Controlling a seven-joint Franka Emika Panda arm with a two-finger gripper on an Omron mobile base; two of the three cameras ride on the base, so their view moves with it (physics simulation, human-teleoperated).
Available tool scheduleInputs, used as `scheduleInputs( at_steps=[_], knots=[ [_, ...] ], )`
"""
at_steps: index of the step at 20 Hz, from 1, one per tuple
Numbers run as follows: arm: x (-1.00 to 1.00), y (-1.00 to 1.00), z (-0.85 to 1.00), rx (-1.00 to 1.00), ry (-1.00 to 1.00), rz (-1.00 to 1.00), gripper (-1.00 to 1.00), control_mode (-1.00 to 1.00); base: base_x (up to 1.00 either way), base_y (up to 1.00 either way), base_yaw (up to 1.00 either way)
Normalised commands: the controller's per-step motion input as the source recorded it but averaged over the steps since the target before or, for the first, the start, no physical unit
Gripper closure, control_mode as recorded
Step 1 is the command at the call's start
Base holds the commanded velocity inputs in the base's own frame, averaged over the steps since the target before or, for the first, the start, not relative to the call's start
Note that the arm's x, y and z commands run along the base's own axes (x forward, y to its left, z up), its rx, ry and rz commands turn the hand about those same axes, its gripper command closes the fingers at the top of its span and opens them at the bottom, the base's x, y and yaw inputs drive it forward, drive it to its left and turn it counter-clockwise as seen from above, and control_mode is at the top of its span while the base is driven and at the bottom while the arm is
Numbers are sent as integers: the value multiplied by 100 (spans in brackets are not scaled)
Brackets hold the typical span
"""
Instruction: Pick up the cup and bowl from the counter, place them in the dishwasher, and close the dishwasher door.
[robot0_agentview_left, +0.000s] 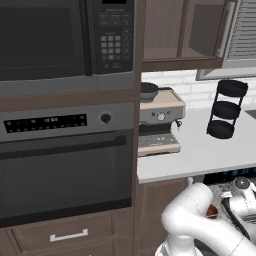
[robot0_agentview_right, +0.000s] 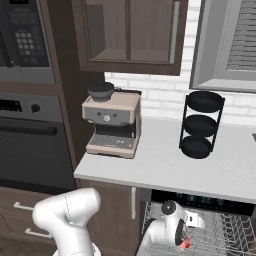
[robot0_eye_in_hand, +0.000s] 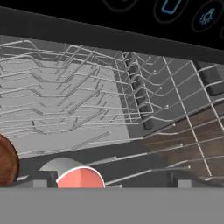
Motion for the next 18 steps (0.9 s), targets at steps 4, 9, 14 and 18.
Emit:
scheduleInputs(
  at_steps=[4,9,14,18],
  knots=[
    [-62,-71,43,3,35,-3,-100,-100,0,0,0],
    [-100,-49,0,19,3,1,-100,-100,0,0,0],
    [-52,-3,21,14,9,0,-100,-100,0,0,0],
    [-17,3,-4,10,18,0,-100,-100,0,0,0]
  ],
)
